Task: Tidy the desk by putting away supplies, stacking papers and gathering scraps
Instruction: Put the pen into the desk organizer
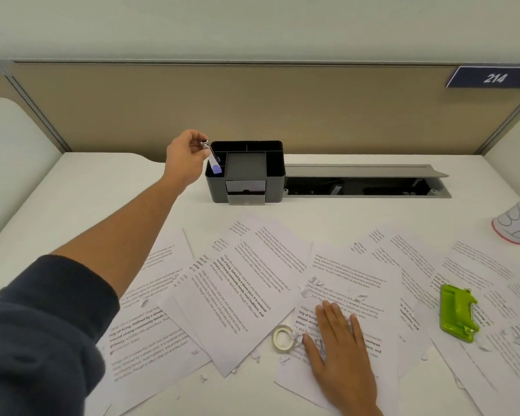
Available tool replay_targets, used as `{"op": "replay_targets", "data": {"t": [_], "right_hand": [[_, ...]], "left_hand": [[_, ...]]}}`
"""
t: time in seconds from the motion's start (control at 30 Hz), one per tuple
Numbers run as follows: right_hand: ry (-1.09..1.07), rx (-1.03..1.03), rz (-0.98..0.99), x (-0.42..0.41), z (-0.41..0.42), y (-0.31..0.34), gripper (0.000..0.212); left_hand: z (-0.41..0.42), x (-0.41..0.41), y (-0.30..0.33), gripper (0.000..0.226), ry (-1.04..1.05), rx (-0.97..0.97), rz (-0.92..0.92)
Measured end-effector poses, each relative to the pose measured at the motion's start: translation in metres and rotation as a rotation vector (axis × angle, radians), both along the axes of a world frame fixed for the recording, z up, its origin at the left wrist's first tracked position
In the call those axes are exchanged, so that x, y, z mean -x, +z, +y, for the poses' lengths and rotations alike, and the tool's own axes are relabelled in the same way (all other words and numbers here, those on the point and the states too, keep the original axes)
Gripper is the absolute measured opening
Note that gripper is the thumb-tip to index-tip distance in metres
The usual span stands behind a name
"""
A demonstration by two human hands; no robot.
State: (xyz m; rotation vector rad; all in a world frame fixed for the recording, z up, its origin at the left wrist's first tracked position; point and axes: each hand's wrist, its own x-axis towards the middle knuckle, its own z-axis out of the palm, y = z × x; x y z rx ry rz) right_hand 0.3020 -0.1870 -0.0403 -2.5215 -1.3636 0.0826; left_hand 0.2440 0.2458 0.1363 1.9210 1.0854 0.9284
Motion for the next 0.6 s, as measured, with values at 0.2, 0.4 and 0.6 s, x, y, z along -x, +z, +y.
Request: {"op": "replay_targets", "data": {"t": [0.2,0.4,0.6], "right_hand": [[0.002,-0.056,-0.005,0.000,0.001,-0.003,0.068],[-0.006,-0.030,0.014,0.001,0.001,0.001,0.067],[-0.014,-0.024,0.026,0.002,0.001,0.002,0.068]], "left_hand": [[0.013,-0.011,-0.012,0.023,-0.060,-0.042,0.116],[0.017,-0.011,-0.012,0.022,-0.115,-0.120,0.203],[0.015,-0.003,-0.013,0.023,-0.090,-0.123,0.179]]}}
